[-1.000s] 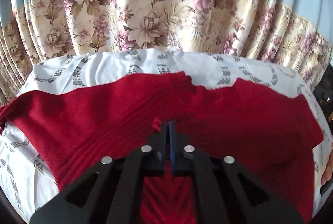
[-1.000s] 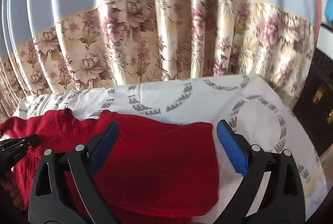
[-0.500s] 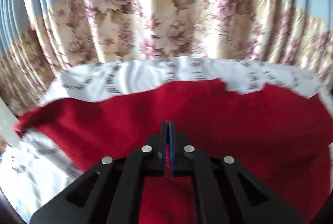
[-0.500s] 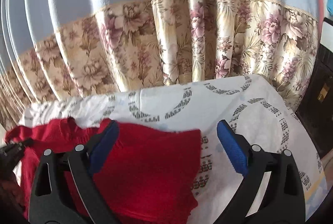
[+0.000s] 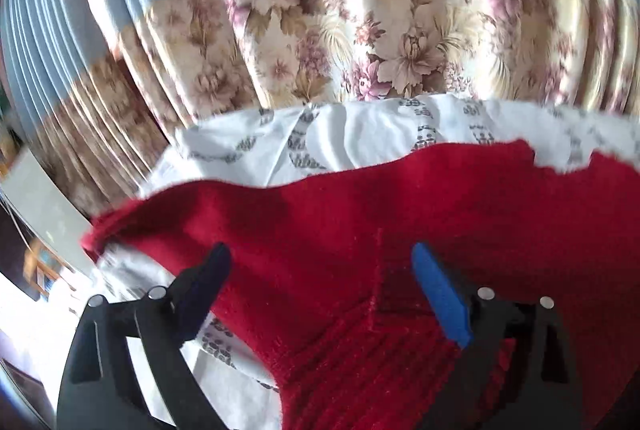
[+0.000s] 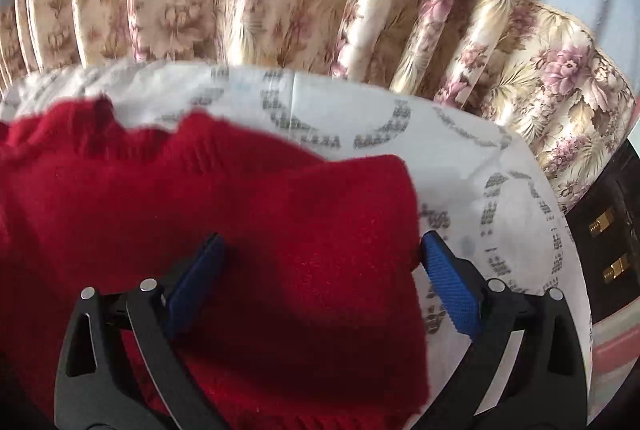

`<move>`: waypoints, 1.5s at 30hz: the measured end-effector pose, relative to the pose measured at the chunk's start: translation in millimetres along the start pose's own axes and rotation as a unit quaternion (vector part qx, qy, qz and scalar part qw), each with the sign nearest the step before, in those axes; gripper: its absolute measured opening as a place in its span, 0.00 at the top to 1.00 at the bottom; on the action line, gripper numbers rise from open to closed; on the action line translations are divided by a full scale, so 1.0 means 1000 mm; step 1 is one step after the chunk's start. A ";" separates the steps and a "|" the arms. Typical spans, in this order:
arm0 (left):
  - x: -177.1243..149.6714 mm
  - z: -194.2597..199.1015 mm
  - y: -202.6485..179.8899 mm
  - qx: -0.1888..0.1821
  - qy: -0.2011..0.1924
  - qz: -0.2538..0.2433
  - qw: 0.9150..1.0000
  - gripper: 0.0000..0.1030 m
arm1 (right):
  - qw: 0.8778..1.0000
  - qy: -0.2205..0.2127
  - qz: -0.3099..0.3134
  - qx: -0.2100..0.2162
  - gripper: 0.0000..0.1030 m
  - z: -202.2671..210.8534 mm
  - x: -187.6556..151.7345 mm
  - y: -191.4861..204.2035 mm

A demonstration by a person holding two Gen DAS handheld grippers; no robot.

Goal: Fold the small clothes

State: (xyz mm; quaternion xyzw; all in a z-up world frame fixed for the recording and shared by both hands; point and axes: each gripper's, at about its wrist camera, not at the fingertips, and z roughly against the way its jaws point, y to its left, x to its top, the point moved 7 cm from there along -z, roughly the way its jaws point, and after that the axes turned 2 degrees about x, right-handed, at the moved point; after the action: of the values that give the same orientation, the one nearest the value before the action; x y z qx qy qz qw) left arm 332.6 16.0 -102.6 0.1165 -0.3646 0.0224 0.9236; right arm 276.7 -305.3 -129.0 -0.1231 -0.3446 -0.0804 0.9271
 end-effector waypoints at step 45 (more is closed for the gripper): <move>-0.040 -0.080 0.313 0.084 0.057 0.114 0.988 0.95 | 0.990 -0.077 -0.105 0.052 0.03 0.054 0.031 -0.050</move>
State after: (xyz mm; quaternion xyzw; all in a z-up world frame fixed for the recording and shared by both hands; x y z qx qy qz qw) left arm 316.9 340.4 -124.3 0.1503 -0.3194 0.1644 0.9211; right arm 254.6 -340.2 -60.7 -0.0439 -0.4294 -0.1495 0.8896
